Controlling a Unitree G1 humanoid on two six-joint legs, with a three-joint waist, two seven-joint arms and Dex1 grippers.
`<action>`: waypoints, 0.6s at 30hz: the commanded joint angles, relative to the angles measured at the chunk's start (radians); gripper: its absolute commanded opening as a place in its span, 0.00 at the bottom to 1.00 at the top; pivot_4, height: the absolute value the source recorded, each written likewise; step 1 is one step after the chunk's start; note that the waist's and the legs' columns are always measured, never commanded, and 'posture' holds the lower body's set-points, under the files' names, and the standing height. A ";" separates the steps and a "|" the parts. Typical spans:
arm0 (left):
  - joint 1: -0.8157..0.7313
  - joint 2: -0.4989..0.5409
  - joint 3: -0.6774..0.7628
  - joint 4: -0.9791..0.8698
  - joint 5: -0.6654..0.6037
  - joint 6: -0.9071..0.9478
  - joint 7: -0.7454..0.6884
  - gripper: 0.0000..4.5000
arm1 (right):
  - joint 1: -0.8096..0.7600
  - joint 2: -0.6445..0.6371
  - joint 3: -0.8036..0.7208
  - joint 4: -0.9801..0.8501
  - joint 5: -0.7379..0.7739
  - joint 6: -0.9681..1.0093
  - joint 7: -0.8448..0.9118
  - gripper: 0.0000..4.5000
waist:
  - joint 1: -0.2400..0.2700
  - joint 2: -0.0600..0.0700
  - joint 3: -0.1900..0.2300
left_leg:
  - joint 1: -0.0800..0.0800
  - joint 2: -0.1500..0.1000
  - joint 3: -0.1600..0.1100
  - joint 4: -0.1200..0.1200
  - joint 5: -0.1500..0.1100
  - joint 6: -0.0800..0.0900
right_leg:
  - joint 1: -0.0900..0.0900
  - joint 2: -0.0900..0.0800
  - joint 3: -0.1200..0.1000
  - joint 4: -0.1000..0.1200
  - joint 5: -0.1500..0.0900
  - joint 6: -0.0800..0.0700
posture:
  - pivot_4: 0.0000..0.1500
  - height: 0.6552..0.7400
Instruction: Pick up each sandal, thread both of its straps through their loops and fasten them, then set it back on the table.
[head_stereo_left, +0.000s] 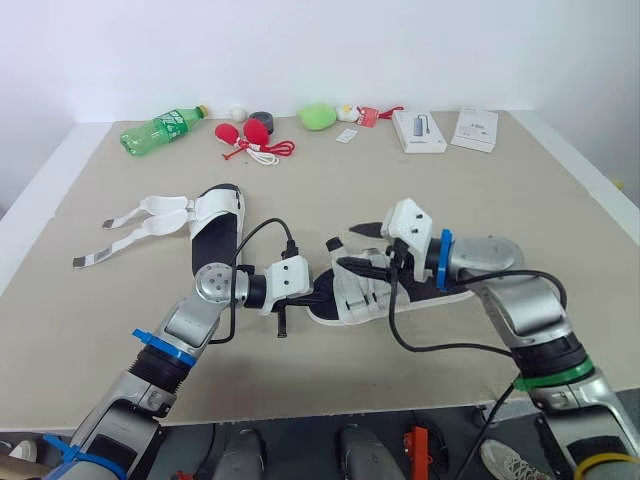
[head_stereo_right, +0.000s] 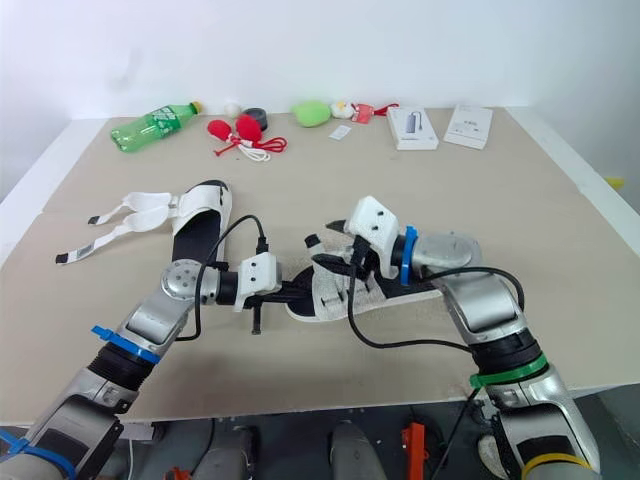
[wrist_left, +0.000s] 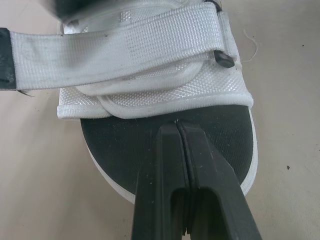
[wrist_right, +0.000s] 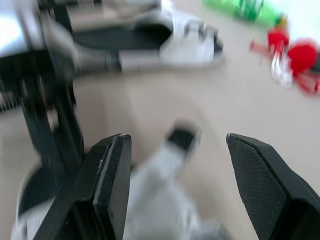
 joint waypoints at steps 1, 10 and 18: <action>0.010 0.006 -0.019 0.023 0.017 0.011 -0.011 0.00 | -0.044 0.017 -0.006 -0.044 0.009 0.011 0.021 0.46 | 0.000 0.000 0.000 | 0.000 0.000 0.000 0.000 0.000 0.000 | 0.000 0.000 0.000 0.000 0.000 0.000 | 1.00 1.00; 0.008 0.002 -0.019 0.025 0.018 0.009 -0.005 0.00 | -0.087 0.009 0.105 0.107 -0.097 0.085 0.090 0.01 | 0.000 0.000 0.000 | 0.000 0.000 0.000 0.000 0.000 0.000 | 0.000 0.000 0.000 0.000 0.000 0.000 | 1.00 1.00; 0.015 0.004 -0.014 0.008 0.007 0.014 -0.010 0.00 | -0.167 0.011 0.171 0.242 -0.231 0.106 0.094 0.01 | 0.000 0.000 0.000 | 0.000 0.000 0.000 0.000 0.000 0.000 | 0.000 0.000 0.000 0.000 0.000 0.000 | 1.00 1.00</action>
